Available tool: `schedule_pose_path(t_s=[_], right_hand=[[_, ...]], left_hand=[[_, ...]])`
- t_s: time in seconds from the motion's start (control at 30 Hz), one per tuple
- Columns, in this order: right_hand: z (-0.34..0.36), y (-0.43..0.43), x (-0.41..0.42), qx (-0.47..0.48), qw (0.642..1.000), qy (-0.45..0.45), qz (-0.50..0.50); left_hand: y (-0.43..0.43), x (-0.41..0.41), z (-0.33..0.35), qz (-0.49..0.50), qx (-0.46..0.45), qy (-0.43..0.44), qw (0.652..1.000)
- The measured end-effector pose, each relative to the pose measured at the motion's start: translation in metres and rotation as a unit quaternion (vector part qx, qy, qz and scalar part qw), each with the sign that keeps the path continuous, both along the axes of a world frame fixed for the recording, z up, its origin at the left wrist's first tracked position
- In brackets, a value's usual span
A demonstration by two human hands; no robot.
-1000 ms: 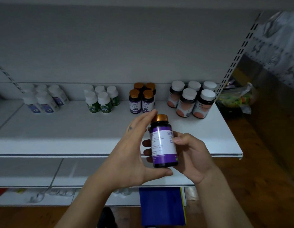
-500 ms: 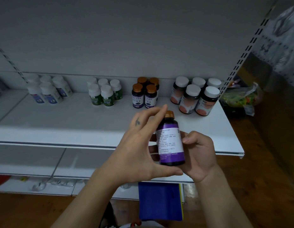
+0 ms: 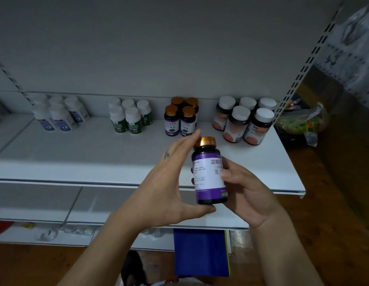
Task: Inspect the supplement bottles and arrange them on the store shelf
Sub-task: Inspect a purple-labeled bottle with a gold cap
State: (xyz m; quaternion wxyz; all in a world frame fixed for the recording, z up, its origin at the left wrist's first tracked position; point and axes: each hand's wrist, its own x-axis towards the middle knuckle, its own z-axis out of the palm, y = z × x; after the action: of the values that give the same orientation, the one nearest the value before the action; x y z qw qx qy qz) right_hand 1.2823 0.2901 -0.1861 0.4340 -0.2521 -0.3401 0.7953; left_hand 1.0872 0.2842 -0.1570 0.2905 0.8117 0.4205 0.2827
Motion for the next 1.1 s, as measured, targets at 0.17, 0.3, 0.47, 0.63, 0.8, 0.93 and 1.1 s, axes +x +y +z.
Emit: schedule_pose_path(t_s=[0.17,0.3,0.47,0.63,0.8,0.93,1.1], right_hand=[[0.004,-0.006,-0.002,0.0,1.0,-0.013,-0.015],[0.005,-0.01,-0.005,-0.007,0.999,-0.034,-0.024],[0.005,-0.012,-0.008,-0.006,0.999,-0.049,-0.023],[0.006,-0.013,-0.013,-0.01,0.997,-0.07,-0.02],[0.005,-0.012,-0.017,-0.013,0.997,-0.074,-0.017],[0.006,-0.012,-0.016,-0.02,0.999,-0.037,-0.006],[0.005,-0.012,-0.015,-0.023,0.999,-0.02,0.038]], left_hand=[[-0.001,0.0,-0.001,-0.006,-0.009,0.01,1.0],[-0.004,-0.001,0.0,-0.013,-0.007,0.026,1.0],[-0.009,-0.002,0.001,-0.005,-0.001,0.036,0.999],[-0.013,-0.007,0.0,-0.002,-0.006,0.02,1.0],[-0.013,-0.011,-0.005,0.006,-0.01,0.0,1.0],[-0.013,-0.017,-0.004,0.049,-0.042,-0.041,0.997],[-0.012,-0.016,-0.004,0.059,-0.041,-0.027,0.997]])
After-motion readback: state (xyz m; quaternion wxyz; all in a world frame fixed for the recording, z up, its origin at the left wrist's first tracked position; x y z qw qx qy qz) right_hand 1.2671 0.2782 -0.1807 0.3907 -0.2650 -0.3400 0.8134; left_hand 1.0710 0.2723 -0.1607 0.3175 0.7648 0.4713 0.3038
